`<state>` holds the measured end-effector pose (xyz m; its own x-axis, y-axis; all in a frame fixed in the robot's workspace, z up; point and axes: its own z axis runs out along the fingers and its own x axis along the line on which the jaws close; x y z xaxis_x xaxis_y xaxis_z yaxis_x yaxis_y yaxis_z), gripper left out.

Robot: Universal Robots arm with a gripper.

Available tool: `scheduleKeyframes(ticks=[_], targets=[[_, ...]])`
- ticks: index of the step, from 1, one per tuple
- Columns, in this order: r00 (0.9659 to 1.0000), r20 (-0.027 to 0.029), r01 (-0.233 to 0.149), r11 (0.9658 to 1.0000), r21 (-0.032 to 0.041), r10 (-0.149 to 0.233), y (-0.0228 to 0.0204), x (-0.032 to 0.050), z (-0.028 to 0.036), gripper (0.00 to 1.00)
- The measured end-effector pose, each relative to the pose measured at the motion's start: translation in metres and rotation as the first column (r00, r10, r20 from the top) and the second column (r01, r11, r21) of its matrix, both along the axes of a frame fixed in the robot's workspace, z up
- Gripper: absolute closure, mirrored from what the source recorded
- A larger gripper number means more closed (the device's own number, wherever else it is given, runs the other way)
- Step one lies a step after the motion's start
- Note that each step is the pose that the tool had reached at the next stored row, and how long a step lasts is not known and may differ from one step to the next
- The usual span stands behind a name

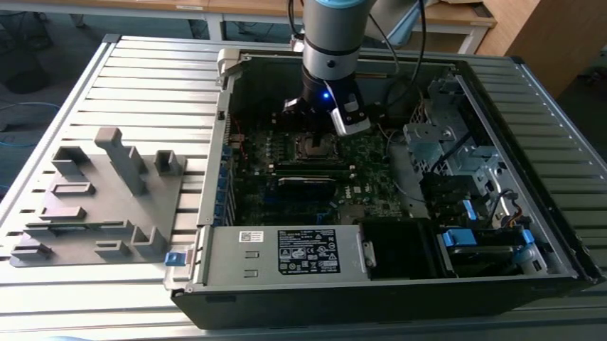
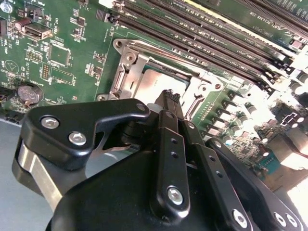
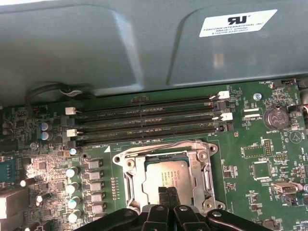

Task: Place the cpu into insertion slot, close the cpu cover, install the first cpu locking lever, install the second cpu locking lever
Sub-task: 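Install the second cpu locking lever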

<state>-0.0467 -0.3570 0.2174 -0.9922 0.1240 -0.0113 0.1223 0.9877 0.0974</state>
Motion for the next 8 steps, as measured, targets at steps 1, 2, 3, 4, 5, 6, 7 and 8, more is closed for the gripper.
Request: scheduleKeyframes(ticks=[1, 2, 3, 4, 5, 6, 7, 8], targets=[[1.0, -0.0012, 0.0, 1.0, 0.0, 0.0, 0.0, 0.0, 0.0, 0.89], [1.0, -0.0011, 0.0, 1.0, 0.0001, 0.0, 0.0001, 0.0001, -0.0001, 0.89], [1.0, -0.0011, -0.002, 1.0, 0.0003, 0.002, 0.0002, 0.0004, -0.0001, 0.89], [1.0, -0.0012, -0.008, 1.0, 0.0002, 0.008, 0.0002, 0.0006, -0.0002, 0.89], [0.9999, -0.0013, -0.015, 0.9999, 0.0, 0.015, 0.0002, 0.0007, -0.0002, 0.89], [0.9998, -0.0013, -0.022, 0.9998, 0.0, 0.022, 0.0003, 0.0008, -0.0003, 0.89], [0.9996, -0.0013, -0.03, 0.9996, 0.0, 0.03, 0.0003, 0.0008, -0.0003, 0.89], [0.9992, -0.0013, -0.039, 0.9992, 0.0, 0.039, 0.0003, 0.0008, -0.0003, 0.89]])
